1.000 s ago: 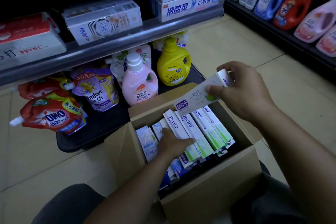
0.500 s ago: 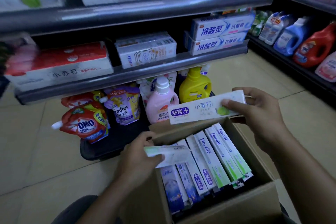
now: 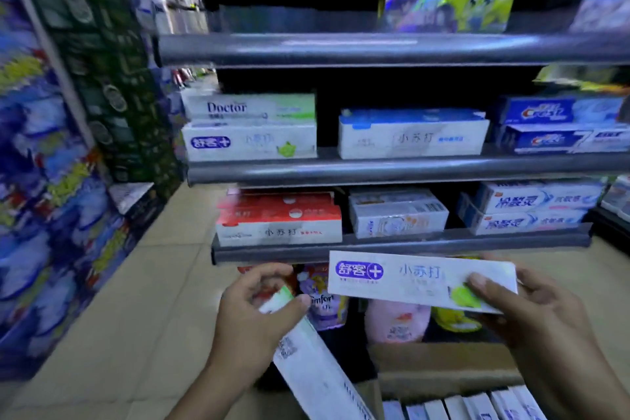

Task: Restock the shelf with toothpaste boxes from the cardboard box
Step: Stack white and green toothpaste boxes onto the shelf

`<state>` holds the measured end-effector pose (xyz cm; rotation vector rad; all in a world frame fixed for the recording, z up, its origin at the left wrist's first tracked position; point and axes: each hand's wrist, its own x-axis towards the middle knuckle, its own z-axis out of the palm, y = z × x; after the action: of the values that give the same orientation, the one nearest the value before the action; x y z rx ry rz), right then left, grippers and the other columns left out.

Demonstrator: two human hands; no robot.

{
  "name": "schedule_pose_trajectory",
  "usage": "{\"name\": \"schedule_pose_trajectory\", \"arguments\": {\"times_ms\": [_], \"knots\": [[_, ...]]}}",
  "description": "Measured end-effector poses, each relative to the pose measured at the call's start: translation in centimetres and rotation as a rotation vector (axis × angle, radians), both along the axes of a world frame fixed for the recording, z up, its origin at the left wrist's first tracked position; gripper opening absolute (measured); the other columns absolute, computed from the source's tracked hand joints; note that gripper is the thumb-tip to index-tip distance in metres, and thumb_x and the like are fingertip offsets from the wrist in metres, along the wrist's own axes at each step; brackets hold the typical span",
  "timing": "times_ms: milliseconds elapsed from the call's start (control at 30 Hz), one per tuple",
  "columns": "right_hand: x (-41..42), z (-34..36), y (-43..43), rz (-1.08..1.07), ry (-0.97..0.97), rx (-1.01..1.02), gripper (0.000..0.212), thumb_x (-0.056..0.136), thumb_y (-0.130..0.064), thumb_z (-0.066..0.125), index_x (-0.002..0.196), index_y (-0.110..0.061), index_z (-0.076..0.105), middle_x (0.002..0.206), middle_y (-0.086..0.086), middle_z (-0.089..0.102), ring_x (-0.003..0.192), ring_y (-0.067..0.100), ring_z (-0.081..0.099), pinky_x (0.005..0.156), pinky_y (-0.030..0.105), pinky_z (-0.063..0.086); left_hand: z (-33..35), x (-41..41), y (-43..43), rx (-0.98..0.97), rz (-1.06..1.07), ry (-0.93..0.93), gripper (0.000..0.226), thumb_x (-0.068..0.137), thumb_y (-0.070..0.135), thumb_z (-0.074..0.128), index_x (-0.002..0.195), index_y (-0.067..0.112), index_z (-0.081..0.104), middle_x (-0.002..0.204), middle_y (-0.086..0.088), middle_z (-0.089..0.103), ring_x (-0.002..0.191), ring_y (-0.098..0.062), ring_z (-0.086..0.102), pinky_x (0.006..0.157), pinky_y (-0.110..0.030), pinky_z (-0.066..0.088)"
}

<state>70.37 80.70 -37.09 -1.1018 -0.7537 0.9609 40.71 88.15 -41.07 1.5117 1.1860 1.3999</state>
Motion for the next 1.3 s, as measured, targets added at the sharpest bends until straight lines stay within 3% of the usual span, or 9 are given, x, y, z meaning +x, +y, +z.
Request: {"name": "schedule_pose_trajectory", "arguments": {"times_ms": [100, 233, 433, 567, 667, 800, 933, 1067, 1300], "knots": [[-2.2, 2.1, 1.4, 0.022, 0.008, 0.059, 0.047, 0.062, -0.006, 0.076, 0.109, -0.005, 0.071, 0.084, 0.016, 0.077, 0.065, 0.022, 0.072, 0.056, 0.029, 0.06, 2.7, -1.5, 0.0, 0.05, -0.032, 0.023, 0.04, 0.059, 0.019, 0.089, 0.096, 0.026, 0.076, 0.088, 0.0, 0.072, 0.08, -0.001, 0.066, 0.074, -0.008, 0.046], [-4.6, 4.6, 2.6, 0.104, 0.037, 0.146, 0.044, 0.064, -0.002, 0.074, 0.108, -0.004, 0.071, 0.09, 0.021, 0.076, 0.068, 0.024, 0.072, 0.058, 0.027, 0.059, 5.9, -2.7, 0.1, 0.077, -0.111, 0.029, 0.041, 0.062, 0.025, 0.083, 0.096, 0.046, 0.076, 0.096, 0.014, 0.078, 0.09, 0.002, 0.069, 0.076, -0.005, 0.047], [-7.4, 7.4, 3.9, 0.137, 0.007, 0.186, 0.054, 0.059, -0.01, 0.081, 0.112, -0.012, 0.073, 0.097, 0.024, 0.076, 0.081, 0.03, 0.075, 0.072, 0.03, 0.062, 8.1, -5.2, 1.1, 0.075, -0.084, -0.045, 0.036, 0.063, 0.023, 0.082, 0.096, 0.036, 0.078, 0.1, 0.007, 0.079, 0.093, -0.006, 0.07, 0.077, -0.009, 0.049], [-8.9, 8.5, 4.3, 0.133, 0.025, 0.203, 0.057, 0.055, -0.012, 0.083, 0.111, -0.012, 0.074, 0.096, 0.025, 0.076, 0.082, 0.032, 0.076, 0.066, 0.028, 0.06, 9.2, -7.0, 2.5, -0.037, 0.014, -0.172, 0.027, 0.059, 0.022, 0.075, 0.085, 0.021, 0.08, 0.091, -0.004, 0.079, 0.087, -0.029, 0.073, 0.079, -0.042, 0.056], [-9.8, 8.6, 4.2, 0.115, 0.034, 0.193, 0.052, 0.06, -0.007, 0.078, 0.112, -0.011, 0.073, 0.096, 0.025, 0.076, 0.08, 0.031, 0.076, 0.067, 0.028, 0.061, 10.2, -8.7, 4.7, -0.134, 0.076, -0.251, 0.025, 0.054, 0.015, 0.068, 0.077, 0.013, 0.077, 0.075, -0.009, 0.073, 0.071, -0.029, 0.064, 0.068, -0.035, 0.049], [-10.7, 8.4, 4.0, 0.104, 0.038, 0.16, 0.055, 0.057, -0.007, 0.08, 0.111, -0.011, 0.073, 0.095, 0.026, 0.076, 0.079, 0.033, 0.076, 0.066, 0.029, 0.061, 12.1, -10.6, 7.8, -0.084, 0.097, -0.152, 0.009, 0.076, 0.015, 0.082, 0.082, 0.018, 0.077, 0.079, -0.008, 0.072, 0.073, -0.024, 0.062, 0.064, -0.03, 0.047], [-11.0, 7.8, 3.7, 0.093, 0.006, 0.118, 0.054, 0.059, -0.002, 0.078, 0.113, -0.009, 0.072, 0.098, 0.026, 0.075, 0.079, 0.032, 0.075, 0.072, 0.03, 0.061, 14.6, -12.9, 12.6, 0.089, 0.242, 0.132, 0.037, 0.077, 0.039, 0.087, 0.108, 0.037, 0.067, 0.1, -0.004, 0.064, 0.082, -0.019, 0.061, 0.06, -0.029, 0.049], [-11.4, 7.4, 2.8, 0.088, -0.005, 0.089, 0.052, 0.06, 0.005, 0.074, 0.111, -0.007, 0.072, 0.088, 0.025, 0.076, 0.067, 0.026, 0.074, 0.058, 0.025, 0.059, 16.4, -14.2, 15.9, 0.11, 0.149, 0.451, 0.051, 0.075, 0.051, 0.082, 0.122, 0.048, 0.061, 0.113, 0.012, 0.058, 0.092, -0.009, 0.06, 0.058, -0.023, 0.044], [-11.0, 7.1, 1.7, 0.057, -0.04, 0.067, 0.049, 0.063, 0.007, 0.07, 0.111, -0.006, 0.071, 0.089, 0.026, 0.076, 0.069, 0.027, 0.073, 0.066, 0.03, 0.062, 15.7, -14.3, 18.7, -0.046, -0.011, 0.331, 0.046, 0.072, 0.033, 0.087, 0.113, 0.033, 0.068, 0.111, 0.001, 0.067, 0.101, -0.022, 0.067, 0.091, -0.045, 0.056]]}}
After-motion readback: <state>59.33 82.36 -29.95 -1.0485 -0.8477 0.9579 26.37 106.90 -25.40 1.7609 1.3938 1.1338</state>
